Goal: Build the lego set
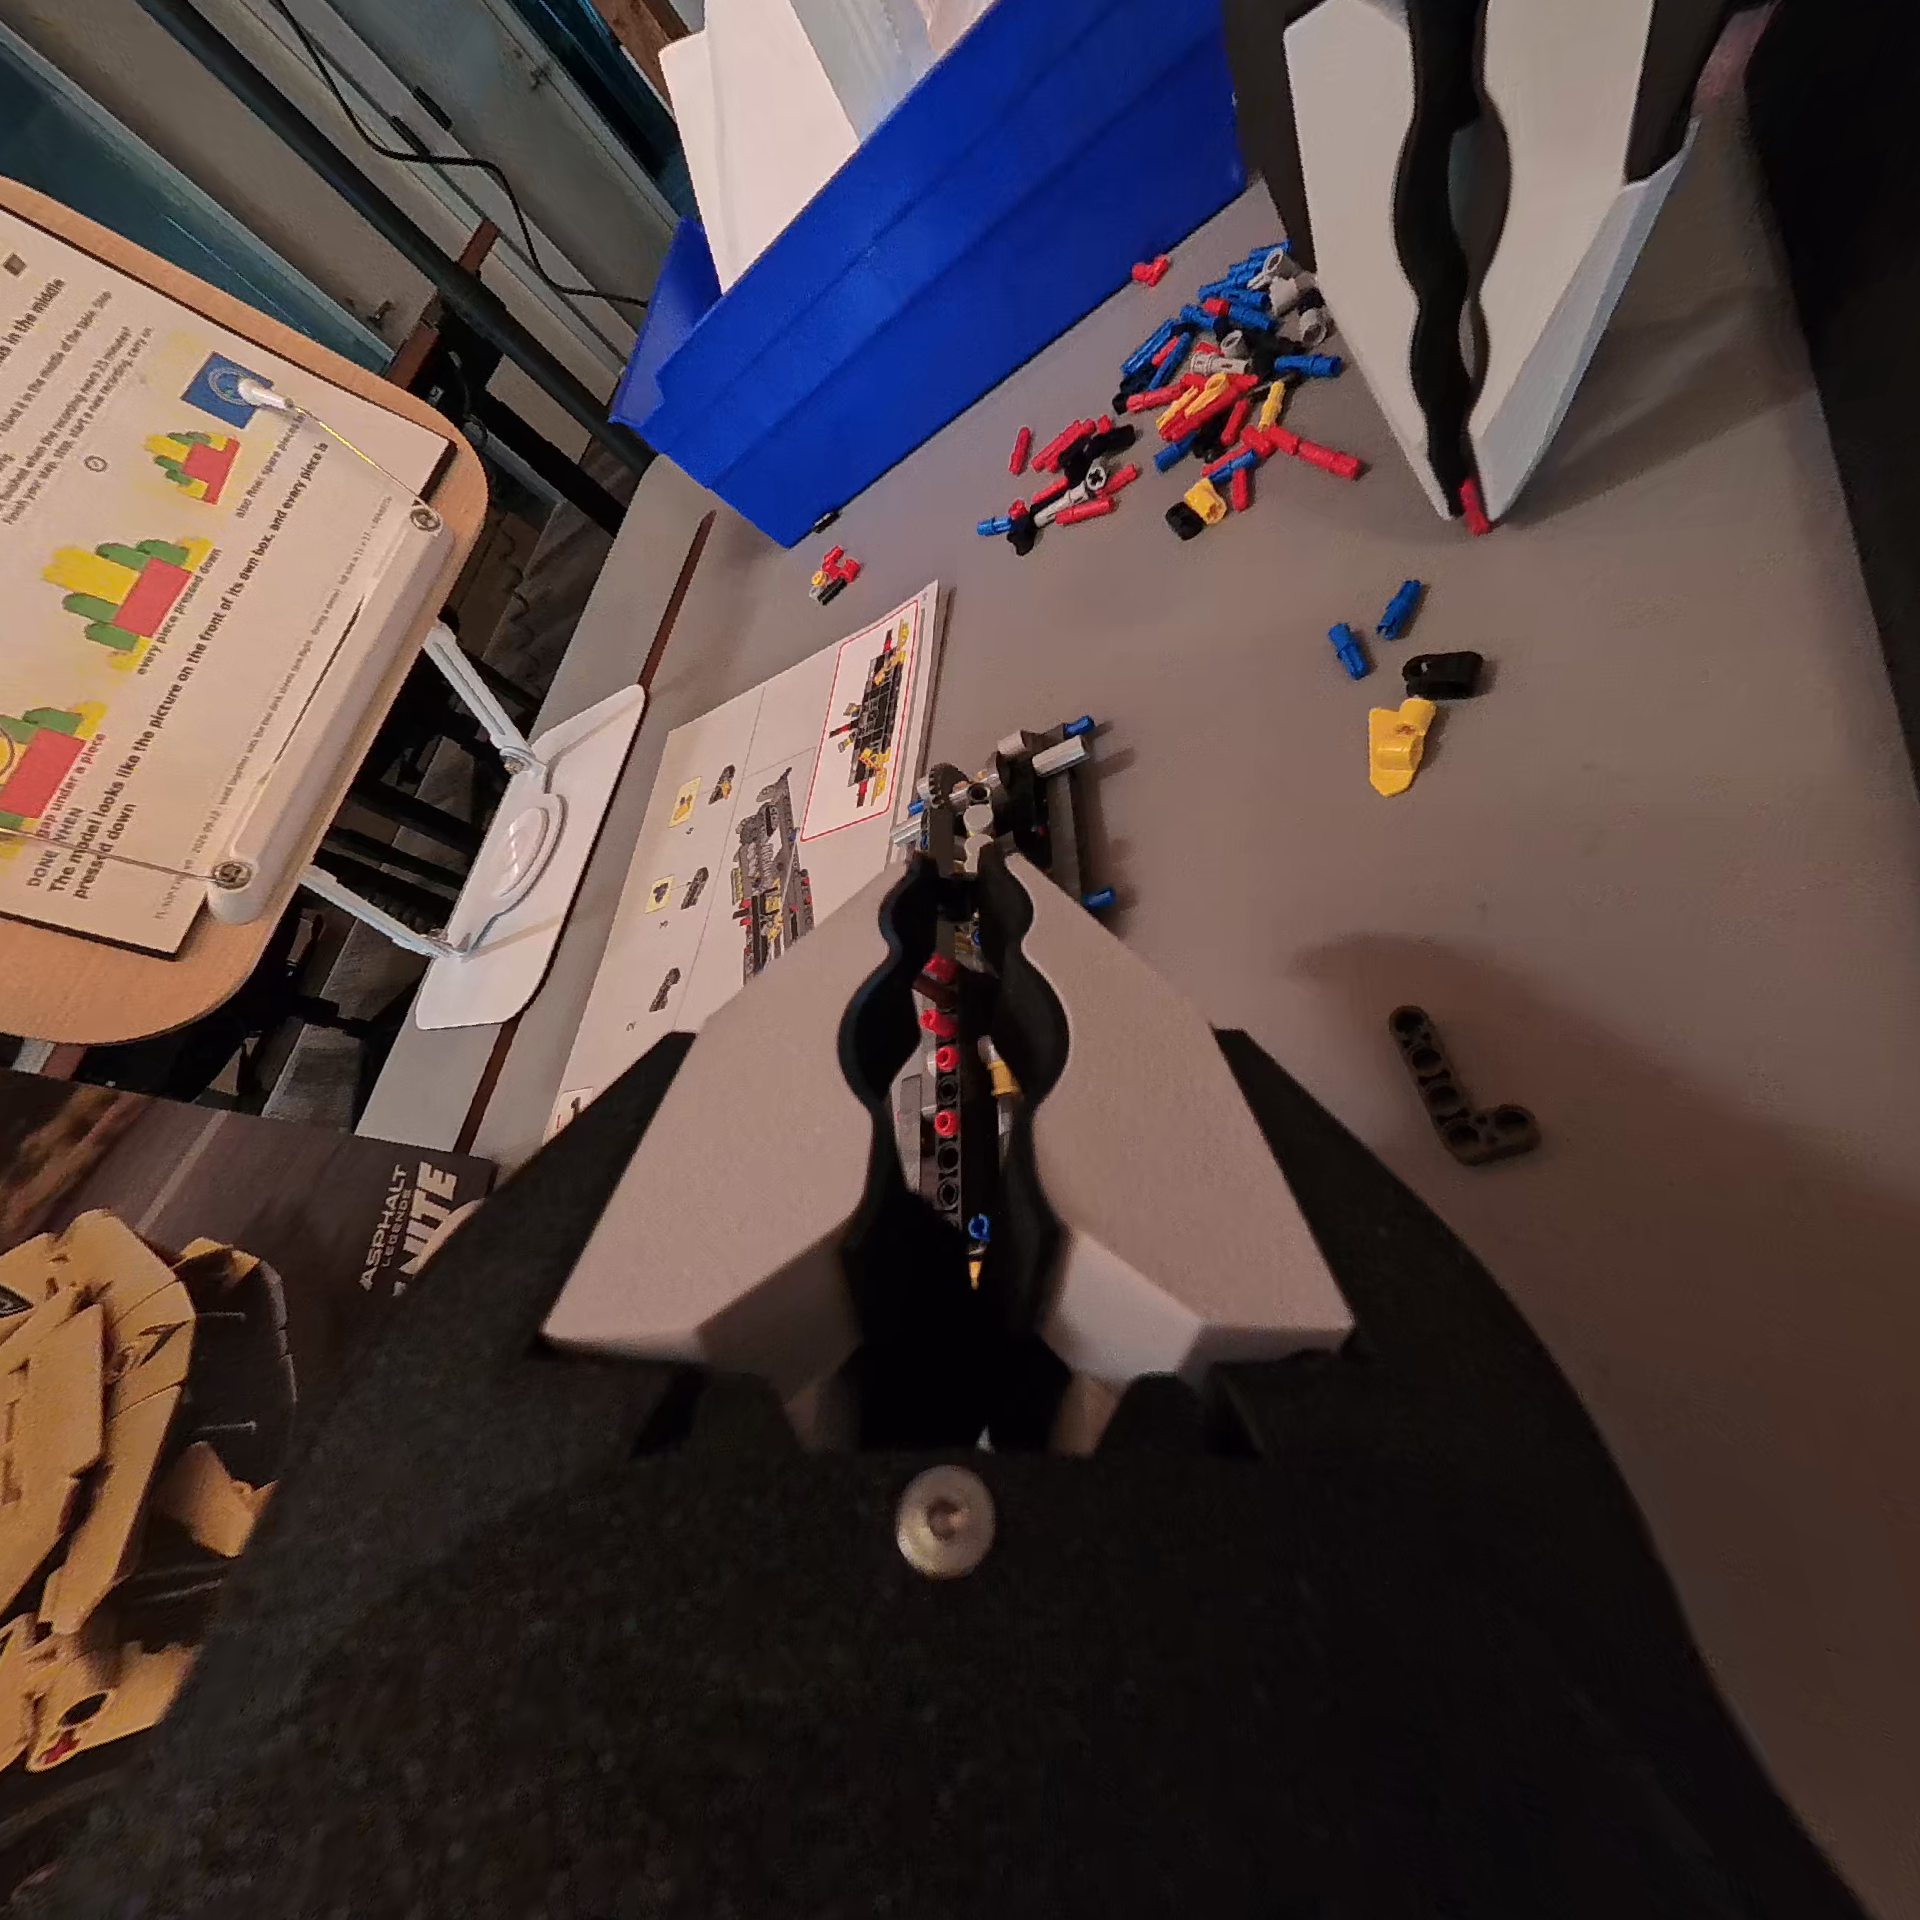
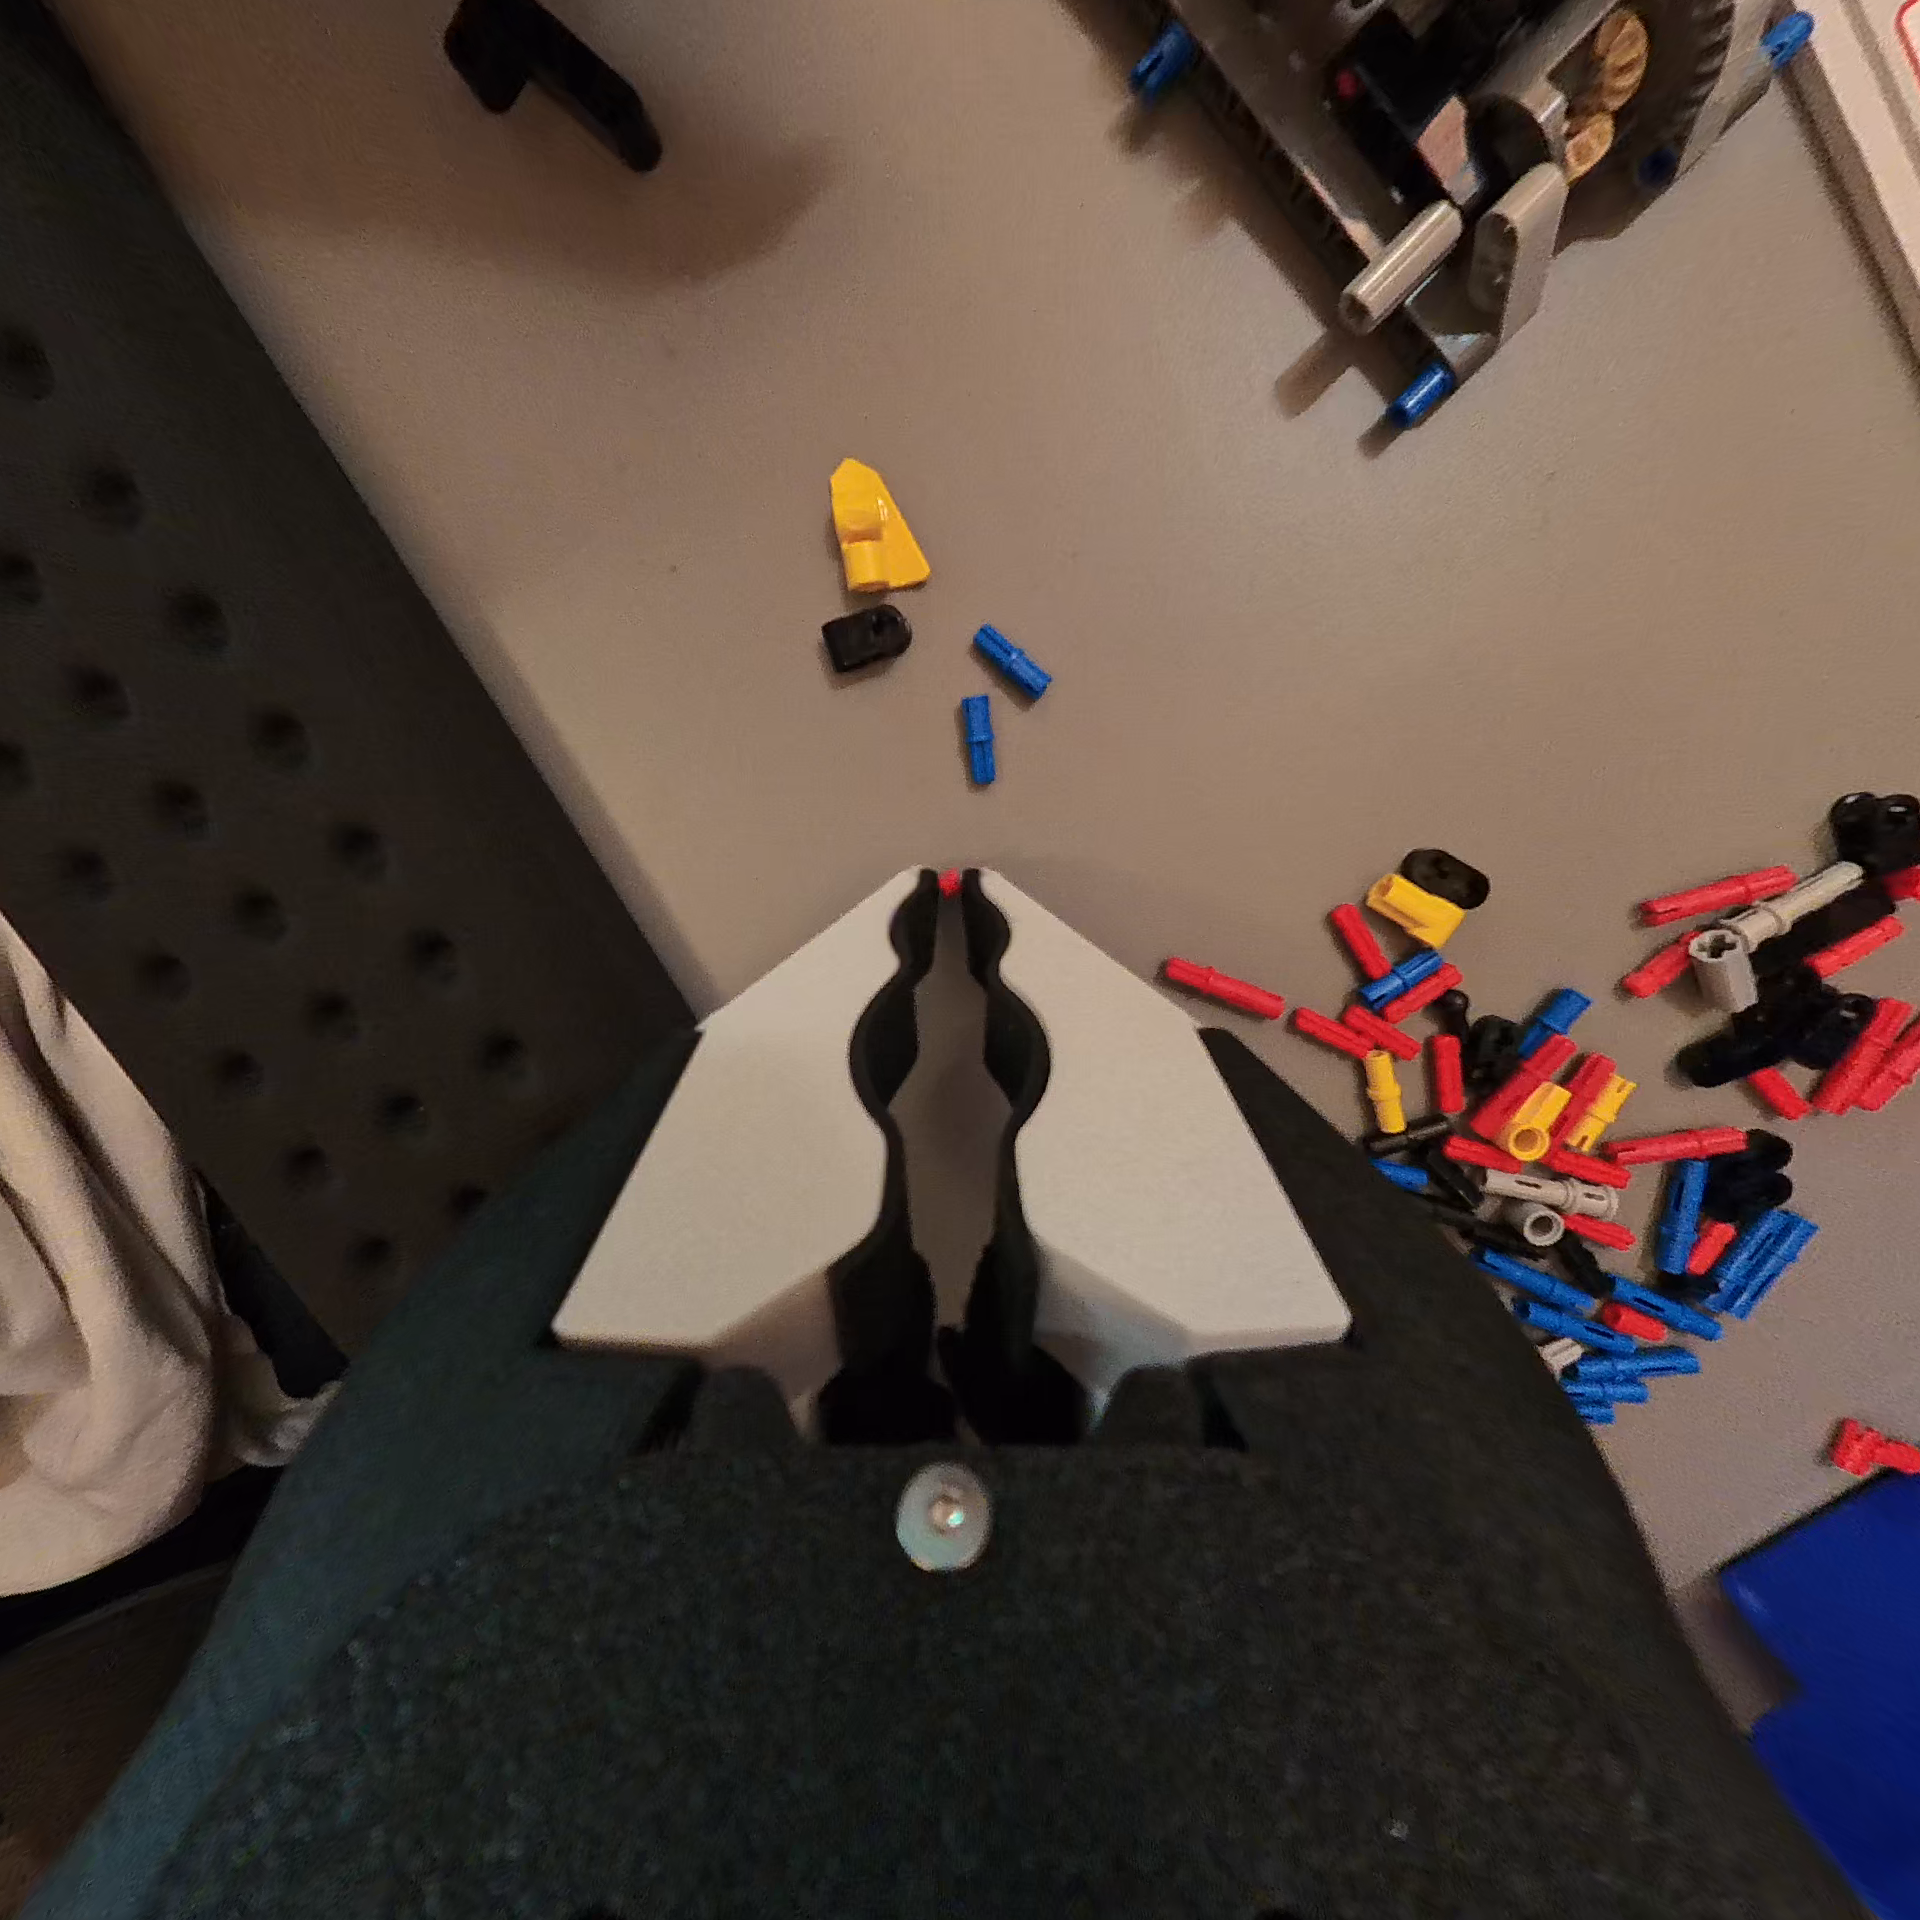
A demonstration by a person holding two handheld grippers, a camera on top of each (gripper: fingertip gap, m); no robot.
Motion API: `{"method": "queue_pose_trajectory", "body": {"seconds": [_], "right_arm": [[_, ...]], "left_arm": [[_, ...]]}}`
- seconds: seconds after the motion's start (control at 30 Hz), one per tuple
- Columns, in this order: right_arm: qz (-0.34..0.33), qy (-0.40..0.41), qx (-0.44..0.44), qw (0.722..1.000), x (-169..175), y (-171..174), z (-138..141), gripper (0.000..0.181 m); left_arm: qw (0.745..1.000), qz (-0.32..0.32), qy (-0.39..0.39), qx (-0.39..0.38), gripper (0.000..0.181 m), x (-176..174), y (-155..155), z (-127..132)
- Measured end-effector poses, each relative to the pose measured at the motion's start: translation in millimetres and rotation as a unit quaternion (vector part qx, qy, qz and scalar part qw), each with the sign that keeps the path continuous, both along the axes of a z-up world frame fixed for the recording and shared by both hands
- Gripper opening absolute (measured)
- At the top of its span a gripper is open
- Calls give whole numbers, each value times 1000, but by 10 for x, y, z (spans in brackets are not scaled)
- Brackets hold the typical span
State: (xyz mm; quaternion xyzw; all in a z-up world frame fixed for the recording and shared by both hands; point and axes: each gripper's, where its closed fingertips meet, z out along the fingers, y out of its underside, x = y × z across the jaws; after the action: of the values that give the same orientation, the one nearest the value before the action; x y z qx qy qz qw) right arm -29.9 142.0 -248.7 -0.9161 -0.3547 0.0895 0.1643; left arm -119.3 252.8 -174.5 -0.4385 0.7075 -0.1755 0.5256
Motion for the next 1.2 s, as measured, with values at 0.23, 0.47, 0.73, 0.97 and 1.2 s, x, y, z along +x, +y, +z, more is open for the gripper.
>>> {"method": "queue_pose_trajectory", "body": {"seconds": [0.23, 0.47, 0.73, 0.97, 1.2], "right_arm": [[10, 24, 74, 997, -117, 161, 275, 3], [-41, 222, 308, 924, -939, 661, 1514, 3], [-122, 266, 280, 914, -966, 844, 1394, 2], [-124, 381, 220, 889, -903, 847, 1246, 3], [-30, 704, 82, 705, -1310, 584, 1647, 3]], "left_arm": [[998, -15, -30, -45, 6, 8, -74, 120], [989, -48, -104, -93, 5, -2, -223, 430], [990, -41, -127, -36, 6, -13, -261, 542], [969, -100, -192, -117, 6, -94, -438, 816], [909, -188, -250, -276, 6, -213, -620, 1085]]}}
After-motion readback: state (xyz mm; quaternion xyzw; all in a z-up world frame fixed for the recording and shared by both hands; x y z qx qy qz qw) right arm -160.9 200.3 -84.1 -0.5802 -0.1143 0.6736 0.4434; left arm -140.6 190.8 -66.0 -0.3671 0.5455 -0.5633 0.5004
